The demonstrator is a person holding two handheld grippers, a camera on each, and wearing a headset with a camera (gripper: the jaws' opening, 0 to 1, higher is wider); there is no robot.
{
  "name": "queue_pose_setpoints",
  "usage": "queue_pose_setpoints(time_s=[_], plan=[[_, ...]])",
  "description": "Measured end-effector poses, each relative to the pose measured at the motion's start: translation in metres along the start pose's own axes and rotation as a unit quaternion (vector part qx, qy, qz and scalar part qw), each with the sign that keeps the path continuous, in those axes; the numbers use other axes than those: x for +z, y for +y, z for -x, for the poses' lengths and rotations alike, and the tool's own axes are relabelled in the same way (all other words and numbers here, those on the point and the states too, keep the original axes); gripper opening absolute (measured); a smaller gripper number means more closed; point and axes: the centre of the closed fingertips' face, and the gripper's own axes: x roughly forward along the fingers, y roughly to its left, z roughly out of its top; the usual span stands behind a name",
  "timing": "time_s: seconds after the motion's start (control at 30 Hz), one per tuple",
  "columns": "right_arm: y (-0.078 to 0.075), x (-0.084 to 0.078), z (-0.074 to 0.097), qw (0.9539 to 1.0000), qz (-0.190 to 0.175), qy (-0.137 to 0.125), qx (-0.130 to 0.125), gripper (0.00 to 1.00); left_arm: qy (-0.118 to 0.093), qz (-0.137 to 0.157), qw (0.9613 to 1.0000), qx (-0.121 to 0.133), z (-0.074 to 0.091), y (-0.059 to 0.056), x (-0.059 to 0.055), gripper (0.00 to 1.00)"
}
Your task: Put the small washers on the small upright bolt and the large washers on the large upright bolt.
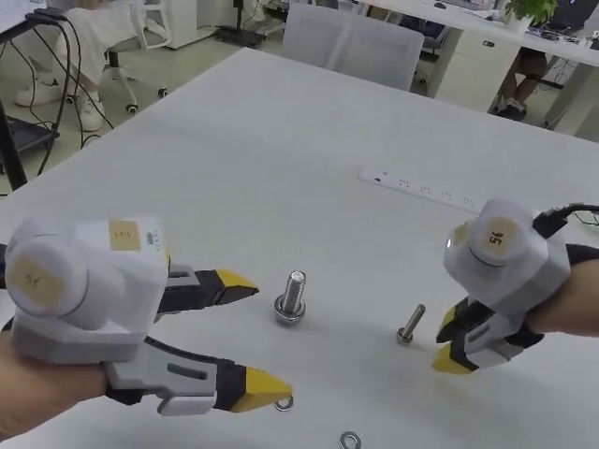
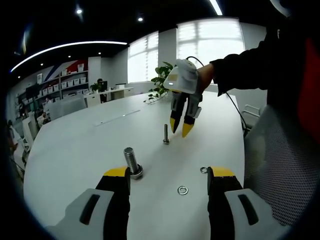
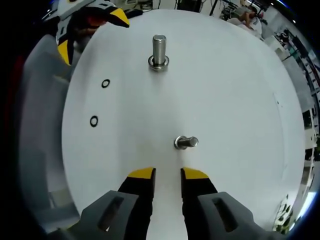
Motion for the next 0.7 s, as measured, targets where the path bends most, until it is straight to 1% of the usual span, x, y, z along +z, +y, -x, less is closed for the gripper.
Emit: queue_pose_setpoints(time_s=[0.23,0.33,0.57,0.7], plan=[[0.012,0.0,0.001,1.0,0.003,-0.004,0.004,0.22,0.0,-0.002,1.0,0.0,0.0,-0.001,0.001,0.62],[0.02,0.002,0.002,0.9999,0.006,-0.007,0.006,0.22,0.0,-0.003,1.0,0.0,0.0,-0.001,0.001,0.62],[0.043,0.018,0.003,0.9994,0.023,-0.019,0.019,0.23,-0.002,-0.005,1.0,0.0,0.001,-0.001,0.002,0.62],[0.053,0.026,0.002,0.9988,0.036,-0.023,0.024,0.23,-0.003,-0.007,1.0,0.002,0.002,-0.001,0.003,0.62]])
